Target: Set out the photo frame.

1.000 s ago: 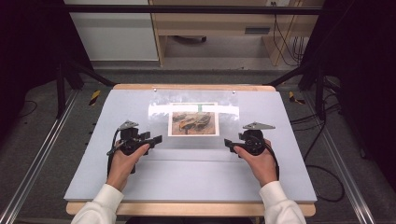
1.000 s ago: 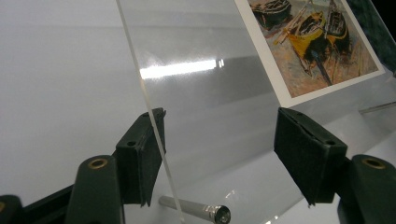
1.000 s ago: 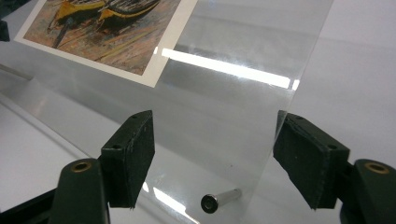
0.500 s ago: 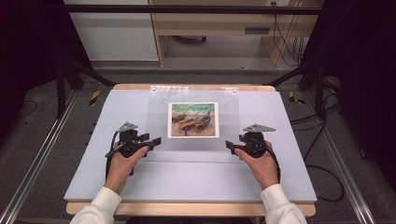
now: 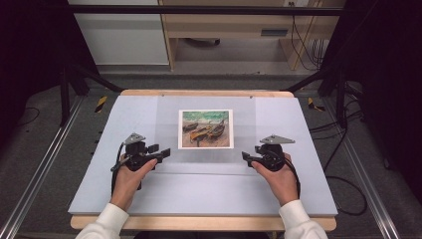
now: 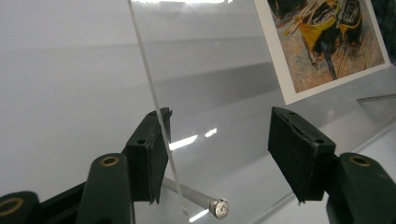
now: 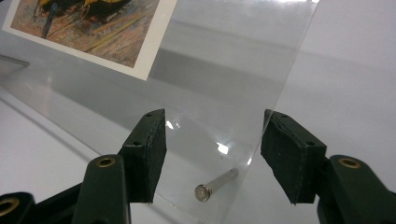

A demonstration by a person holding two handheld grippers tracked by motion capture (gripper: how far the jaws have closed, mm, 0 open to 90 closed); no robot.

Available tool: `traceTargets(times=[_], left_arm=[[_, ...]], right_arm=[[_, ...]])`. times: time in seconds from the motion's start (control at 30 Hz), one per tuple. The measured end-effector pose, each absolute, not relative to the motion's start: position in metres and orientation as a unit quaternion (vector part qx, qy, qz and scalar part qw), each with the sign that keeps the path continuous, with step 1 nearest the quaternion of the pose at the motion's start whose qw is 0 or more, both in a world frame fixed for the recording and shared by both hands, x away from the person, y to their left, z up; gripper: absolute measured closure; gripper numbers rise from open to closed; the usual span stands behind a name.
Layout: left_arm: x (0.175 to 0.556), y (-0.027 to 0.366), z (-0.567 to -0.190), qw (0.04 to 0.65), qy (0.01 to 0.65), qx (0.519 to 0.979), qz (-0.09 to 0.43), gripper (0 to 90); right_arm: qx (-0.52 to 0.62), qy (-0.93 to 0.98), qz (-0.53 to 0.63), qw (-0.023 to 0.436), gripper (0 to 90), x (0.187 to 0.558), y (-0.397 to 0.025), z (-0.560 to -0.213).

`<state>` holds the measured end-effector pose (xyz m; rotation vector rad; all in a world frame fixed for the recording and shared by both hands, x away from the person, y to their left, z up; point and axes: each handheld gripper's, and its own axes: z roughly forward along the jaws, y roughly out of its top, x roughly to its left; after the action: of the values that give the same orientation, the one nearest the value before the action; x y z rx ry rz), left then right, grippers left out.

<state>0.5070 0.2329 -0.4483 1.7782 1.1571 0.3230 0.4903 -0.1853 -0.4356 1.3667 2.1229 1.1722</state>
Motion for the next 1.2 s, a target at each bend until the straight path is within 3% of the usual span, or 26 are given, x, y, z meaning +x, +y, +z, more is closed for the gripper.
traceTargets(times=[1.2], left_arm=[[0.488,0.236,-0.451,0.477,0.468,0.73,0.145,46.6]], right_arm=[[0.471,0.765,0.389,0.205,53.5,0.47,-0.185,-0.436]])
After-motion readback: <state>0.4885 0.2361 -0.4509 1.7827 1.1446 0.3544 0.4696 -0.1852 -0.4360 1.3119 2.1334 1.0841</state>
